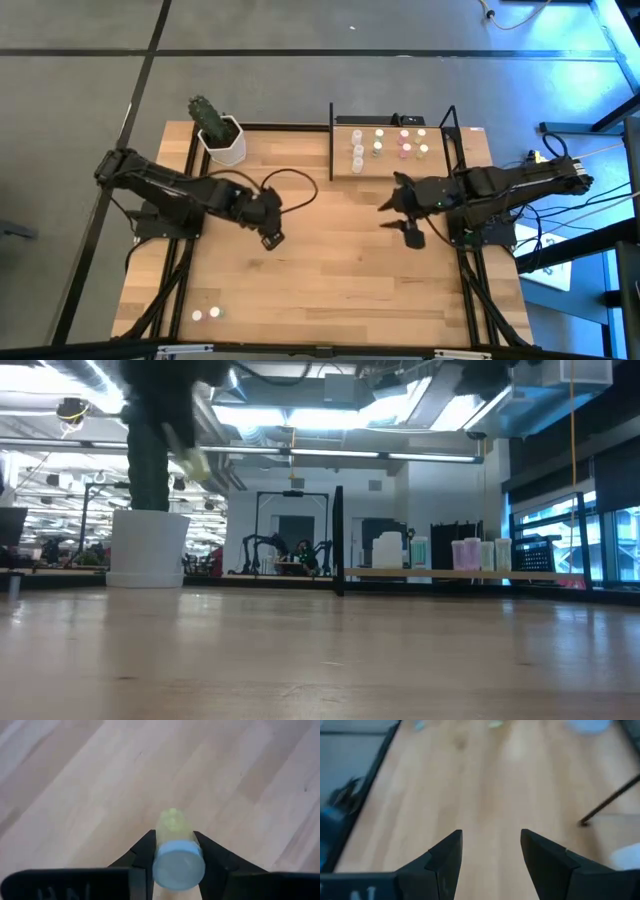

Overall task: Pick and place medicine bottles onto shelf by color
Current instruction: Put the yellow pill bottle on the shelf aligned with the other yellow pill bottles

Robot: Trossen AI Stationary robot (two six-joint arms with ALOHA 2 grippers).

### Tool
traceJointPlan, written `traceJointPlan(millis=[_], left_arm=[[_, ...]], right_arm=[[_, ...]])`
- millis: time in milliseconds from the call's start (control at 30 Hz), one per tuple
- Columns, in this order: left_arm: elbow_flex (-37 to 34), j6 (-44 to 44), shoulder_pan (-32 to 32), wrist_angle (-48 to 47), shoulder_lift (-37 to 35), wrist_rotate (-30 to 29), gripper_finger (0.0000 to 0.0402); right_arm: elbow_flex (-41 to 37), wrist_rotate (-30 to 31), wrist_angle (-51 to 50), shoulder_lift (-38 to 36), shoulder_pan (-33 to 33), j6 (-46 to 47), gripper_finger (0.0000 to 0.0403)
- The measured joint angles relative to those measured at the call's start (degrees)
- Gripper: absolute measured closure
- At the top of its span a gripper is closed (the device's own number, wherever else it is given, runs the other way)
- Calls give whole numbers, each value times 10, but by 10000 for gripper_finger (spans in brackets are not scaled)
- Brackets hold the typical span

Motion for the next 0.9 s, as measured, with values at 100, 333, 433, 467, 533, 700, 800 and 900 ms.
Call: traceJointPlan(millis=[100,333,433,467,533,700,800,900], left_arm=[[20,54,24,12,27,13,308],[104,185,68,17,140,54,308],[147,235,85,18,192,64,308],[163,250,91,18,209,66,308],[192,282,101,18,240,67,308],[250,344,126,18,302,82,308],[271,367,136,19,327,86,308],[277,377,142,26,346,96,308]], right_arm=[[0,-45,-24,-2,0,5,199],[0,-59,-32,-2,0,17,199],[0,-59,-33,-2,0,17,199],[0,-59,-33,-2,0,17,199],[0,-59,-33,-2,0,16,199],[0,-59,-51,-1,0,17,199],[0,-59,-62,-1,0,18,199],[0,-59,-64,-1,0,17,199]])
